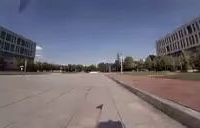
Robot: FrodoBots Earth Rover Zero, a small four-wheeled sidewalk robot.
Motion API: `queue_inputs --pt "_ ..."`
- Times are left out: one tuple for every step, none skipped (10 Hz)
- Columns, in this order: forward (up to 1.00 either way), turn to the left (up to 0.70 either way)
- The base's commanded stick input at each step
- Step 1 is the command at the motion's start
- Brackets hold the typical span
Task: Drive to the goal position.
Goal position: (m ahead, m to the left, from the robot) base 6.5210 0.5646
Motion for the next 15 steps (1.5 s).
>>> queue_inputs --pt "0.70 0.00" --pt "0.70 0.00" --pt "0.70 0.00" --pt "0.70 0.00" --pt "0.70 0.00" --pt "0.70 0.00" --pt "0.70 0.00" --pt "0.70 0.00" --pt "0.70 0.00" --pt "0.70 0.00" --pt "0.70 0.00" --pt "0.70 0.00" --pt "0.70 0.00" --pt "0.70 0.00" --pt "0.70 0.00"
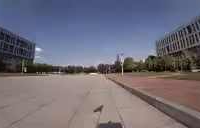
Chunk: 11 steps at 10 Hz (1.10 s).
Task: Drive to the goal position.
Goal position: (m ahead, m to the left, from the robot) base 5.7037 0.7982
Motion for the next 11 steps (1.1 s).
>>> queue_inputs --pt "0.70 0.00" --pt "0.70 0.00" --pt "0.70 0.00" --pt "0.70 0.00" --pt "0.70 0.00" --pt "0.70 0.00" --pt "0.70 0.00" --pt "0.70 0.00" --pt "0.70 0.00" --pt "0.70 0.00" --pt "0.70 0.00"
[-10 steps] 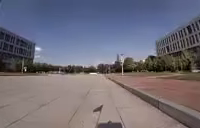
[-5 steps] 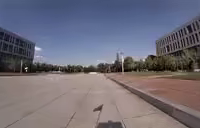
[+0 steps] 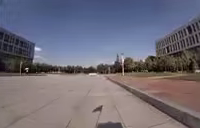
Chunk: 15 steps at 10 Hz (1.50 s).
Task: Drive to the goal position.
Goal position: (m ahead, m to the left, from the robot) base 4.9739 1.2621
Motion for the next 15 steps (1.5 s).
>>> queue_inputs --pt "0.70 0.00" --pt "0.70 0.00" --pt "0.70 0.00" --pt "0.70 0.00" --pt "0.70 0.00" --pt "0.70 0.00" --pt "0.70 0.00" --pt "0.70 0.00" --pt "0.70 0.00" --pt "0.70 0.00" --pt "0.70 0.00" --pt "0.70 0.00" --pt "0.70 0.00" --pt "0.70 0.00" --pt "0.70 0.00"
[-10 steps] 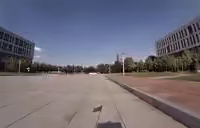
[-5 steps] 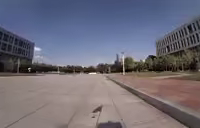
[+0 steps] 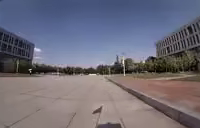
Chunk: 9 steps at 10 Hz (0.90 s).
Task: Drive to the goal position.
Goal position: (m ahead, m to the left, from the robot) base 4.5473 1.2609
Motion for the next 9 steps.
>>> queue_inputs --pt "0.70 0.00" --pt "0.70 0.00" --pt "0.70 0.00" --pt "0.70 0.00" --pt "0.70 0.00" --pt "0.70 0.00" --pt "0.70 0.00" --pt "0.70 0.00" --pt "0.70 0.00"
